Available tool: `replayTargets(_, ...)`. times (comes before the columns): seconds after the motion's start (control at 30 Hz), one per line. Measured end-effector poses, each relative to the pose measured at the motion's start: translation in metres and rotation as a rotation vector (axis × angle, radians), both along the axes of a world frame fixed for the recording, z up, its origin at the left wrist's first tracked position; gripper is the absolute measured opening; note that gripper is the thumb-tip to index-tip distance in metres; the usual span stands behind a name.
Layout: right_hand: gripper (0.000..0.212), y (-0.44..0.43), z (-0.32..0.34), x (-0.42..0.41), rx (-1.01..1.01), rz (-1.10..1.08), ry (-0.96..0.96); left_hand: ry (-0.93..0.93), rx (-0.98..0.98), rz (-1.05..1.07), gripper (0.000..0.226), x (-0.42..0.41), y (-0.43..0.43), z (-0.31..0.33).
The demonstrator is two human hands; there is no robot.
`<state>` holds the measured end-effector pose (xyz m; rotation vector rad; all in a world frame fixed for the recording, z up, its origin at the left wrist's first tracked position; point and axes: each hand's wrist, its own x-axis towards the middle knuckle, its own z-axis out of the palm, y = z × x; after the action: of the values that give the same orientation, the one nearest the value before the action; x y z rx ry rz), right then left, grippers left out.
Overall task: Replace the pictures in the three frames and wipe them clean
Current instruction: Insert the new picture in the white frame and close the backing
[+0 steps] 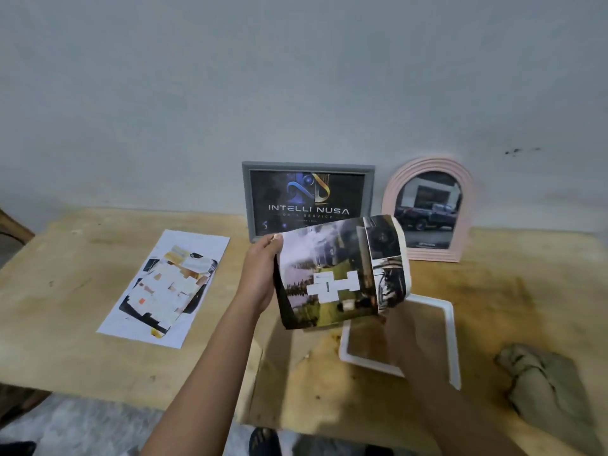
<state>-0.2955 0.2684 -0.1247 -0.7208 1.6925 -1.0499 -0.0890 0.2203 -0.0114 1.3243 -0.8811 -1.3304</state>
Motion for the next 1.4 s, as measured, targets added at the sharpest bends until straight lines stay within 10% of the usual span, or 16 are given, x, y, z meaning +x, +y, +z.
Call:
replayTargets(0.2,0.055,0.005,0.008,-0.091,-0.066,-0.205,-0.511,-0.108,0.117,-0.024,0.022,-0.054,-0.013,-0.045)
replayTargets(0.6,0.011,0.041,-0.016,-0.136,0.165,0.110,0.300,-0.375,0.381,-0.321,0.031,-0.107,-0.007,-0.111)
replayTargets(1.13,0.021,0.042,-0.036,-0.129,0.139,0.192,0.713,-0.824,-0.048,-0.332,0.060,-0.123,0.016,-0.144)
replayTargets(1.4,0.054,0.044,-0.045,-0.106,0.057,0.713,0.995,-1.375,-0.165,-0.726,0.060,-0.126,0.048,-0.175)
